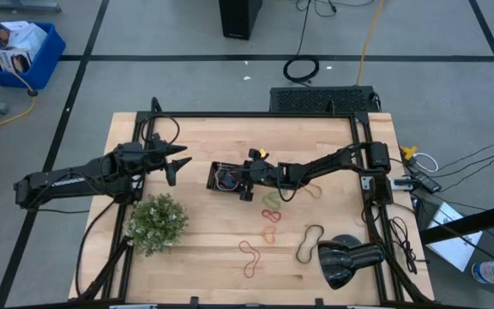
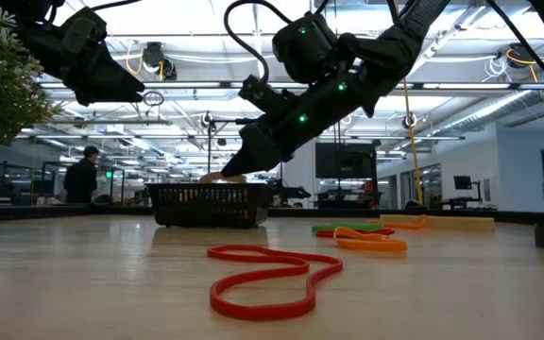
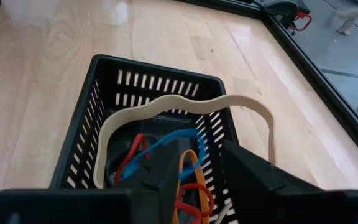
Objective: Pick and place rubber bands into bin
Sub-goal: Put the blue rubber band into the black bin, then put the top orange rubber band into the black bin
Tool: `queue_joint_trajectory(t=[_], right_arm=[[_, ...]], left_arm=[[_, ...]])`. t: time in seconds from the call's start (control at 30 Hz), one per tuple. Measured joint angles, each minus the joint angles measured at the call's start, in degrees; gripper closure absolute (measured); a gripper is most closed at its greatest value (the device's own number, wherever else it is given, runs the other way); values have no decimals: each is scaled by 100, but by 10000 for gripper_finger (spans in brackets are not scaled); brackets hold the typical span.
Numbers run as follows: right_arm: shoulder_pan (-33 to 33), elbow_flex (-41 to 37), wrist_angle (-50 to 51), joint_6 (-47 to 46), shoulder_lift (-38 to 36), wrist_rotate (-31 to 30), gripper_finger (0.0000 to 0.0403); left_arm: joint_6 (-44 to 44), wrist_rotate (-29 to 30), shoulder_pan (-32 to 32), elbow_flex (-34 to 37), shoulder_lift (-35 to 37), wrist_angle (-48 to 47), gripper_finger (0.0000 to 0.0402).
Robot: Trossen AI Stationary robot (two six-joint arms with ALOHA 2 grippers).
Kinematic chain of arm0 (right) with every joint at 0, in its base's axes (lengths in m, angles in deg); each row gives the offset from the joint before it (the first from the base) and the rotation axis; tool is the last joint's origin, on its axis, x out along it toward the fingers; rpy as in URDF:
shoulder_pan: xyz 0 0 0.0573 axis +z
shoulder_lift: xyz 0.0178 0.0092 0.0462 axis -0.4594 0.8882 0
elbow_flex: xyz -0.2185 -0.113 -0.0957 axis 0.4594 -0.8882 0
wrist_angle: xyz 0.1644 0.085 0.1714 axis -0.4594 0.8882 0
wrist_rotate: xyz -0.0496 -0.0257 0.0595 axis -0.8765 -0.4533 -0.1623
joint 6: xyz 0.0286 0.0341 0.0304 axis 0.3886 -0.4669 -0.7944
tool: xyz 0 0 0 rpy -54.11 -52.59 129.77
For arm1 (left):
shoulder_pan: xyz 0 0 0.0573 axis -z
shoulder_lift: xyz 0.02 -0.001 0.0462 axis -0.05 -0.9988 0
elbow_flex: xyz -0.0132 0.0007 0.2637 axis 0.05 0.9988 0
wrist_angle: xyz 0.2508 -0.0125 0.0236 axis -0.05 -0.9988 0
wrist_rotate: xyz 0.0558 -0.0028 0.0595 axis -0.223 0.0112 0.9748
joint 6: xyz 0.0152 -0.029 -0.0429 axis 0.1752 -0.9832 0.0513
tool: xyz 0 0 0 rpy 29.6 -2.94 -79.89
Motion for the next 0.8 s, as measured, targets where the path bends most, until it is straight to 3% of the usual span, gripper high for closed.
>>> queue_joint_trajectory(t=[0.13, 0.33, 0.63, 0.8], right_arm=[[9, 0, 17, 96, -16, -20, 246], [119, -2, 887, 254, -503, -23, 223], [205, -2, 3071, -389, -1602, -1, 231], [199, -2, 4520, -1232, -2174, -8, 233]], left_arm=[[-2, 0, 0, 0, -1, -2, 185], [-2, 0, 0, 0, 0, -7, 185], [-5, -4, 0, 0, 0, -9, 185], [-8, -4, 0, 0, 1, -11, 185]])
